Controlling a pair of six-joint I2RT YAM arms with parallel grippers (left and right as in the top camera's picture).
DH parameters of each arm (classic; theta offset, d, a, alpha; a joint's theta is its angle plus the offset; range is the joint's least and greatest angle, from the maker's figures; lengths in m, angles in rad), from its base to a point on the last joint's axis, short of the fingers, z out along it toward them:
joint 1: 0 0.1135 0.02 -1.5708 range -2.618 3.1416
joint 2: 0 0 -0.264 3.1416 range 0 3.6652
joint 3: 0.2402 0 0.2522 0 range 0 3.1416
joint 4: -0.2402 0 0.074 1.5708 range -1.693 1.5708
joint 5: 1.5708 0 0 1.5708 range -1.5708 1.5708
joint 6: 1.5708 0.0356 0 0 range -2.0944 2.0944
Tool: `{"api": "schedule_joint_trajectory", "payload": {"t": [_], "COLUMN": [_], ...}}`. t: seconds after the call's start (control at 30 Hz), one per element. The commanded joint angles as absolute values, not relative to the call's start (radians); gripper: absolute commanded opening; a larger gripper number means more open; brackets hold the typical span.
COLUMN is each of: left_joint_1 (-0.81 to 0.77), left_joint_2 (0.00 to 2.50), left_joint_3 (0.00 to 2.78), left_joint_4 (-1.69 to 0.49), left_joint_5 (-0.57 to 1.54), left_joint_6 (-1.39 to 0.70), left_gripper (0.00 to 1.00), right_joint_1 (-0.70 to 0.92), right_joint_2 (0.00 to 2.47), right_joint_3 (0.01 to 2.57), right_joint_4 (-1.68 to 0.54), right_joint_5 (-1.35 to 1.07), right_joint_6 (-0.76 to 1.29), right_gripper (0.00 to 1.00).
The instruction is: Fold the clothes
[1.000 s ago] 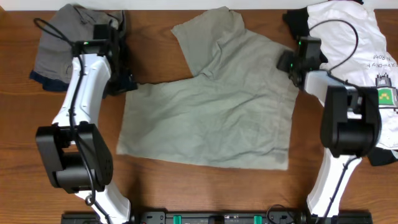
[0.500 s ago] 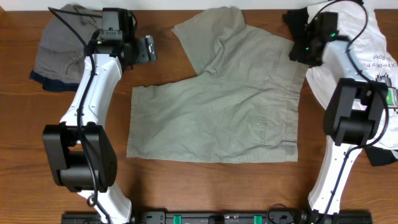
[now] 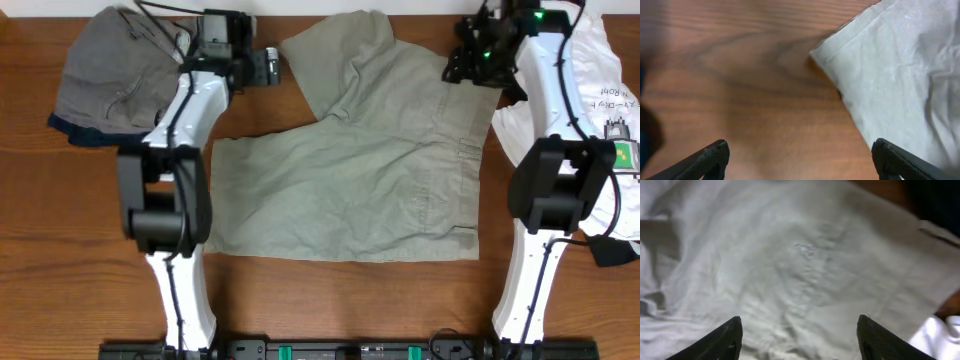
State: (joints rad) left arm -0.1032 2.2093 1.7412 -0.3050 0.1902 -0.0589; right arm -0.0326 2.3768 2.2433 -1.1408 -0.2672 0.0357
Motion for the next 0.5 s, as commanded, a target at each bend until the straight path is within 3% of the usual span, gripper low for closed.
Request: {"api": "schedule_joint_trajectory", "payload": {"t": [0.0, 0.47], "left_joint_1": [-0.125, -0.165], "left_joint_2": [2.26, 2.398], "left_joint_3": [1.827, 1.854], "left_joint_4": [-0.298, -0.116], "left_joint_5": [0.202, 0.202], "left_joint_6": [-0.007, -0.008], "left_gripper": [0.92, 0.92], "right_joint_1": [-0.009, 0.017], "right_joint_2": [2.38, 2.38], "right_joint_3": [2.259, 2.259], "right_joint_4": [-1.145, -1.145], "right_joint_5": [-0.28, -0.281], "right_joint_6": [0.013, 0.014], "right_gripper": [0.7, 0.59]}}
